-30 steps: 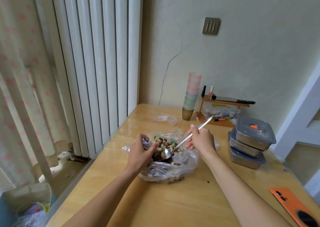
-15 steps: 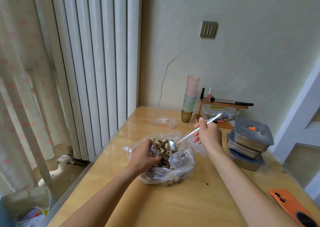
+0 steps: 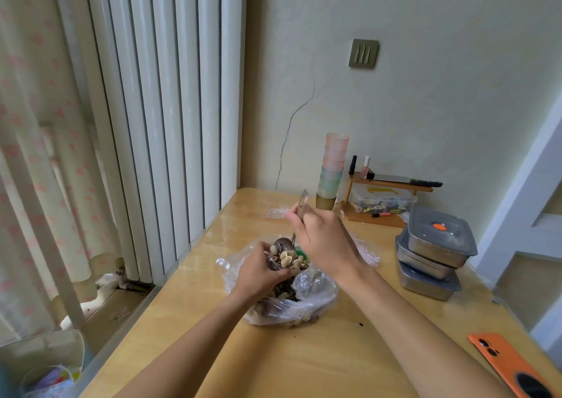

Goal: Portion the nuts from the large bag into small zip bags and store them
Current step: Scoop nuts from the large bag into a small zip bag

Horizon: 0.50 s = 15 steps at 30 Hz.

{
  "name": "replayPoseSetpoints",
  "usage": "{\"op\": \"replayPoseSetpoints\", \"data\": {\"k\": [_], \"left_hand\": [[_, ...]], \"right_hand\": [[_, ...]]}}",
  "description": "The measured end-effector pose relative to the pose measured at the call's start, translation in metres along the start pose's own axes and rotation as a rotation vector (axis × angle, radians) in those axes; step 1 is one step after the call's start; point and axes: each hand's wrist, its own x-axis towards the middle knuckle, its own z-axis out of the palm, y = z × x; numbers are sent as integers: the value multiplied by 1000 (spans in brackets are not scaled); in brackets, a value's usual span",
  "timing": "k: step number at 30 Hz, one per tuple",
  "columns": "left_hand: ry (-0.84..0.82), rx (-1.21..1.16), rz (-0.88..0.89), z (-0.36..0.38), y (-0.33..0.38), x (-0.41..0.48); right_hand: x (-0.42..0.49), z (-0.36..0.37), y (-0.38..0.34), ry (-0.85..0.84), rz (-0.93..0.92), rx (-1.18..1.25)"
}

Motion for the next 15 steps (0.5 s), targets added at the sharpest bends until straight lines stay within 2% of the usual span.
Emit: {"op": "replayPoseSetpoints", "data": {"k": [8, 15], "left_hand": [[71, -13, 5, 1, -2, 1], [91, -4, 68, -1, -4, 2]], "right_hand": [[2, 3, -7, 120, -129, -126], [0, 4, -6, 133, -131, -134]]}}
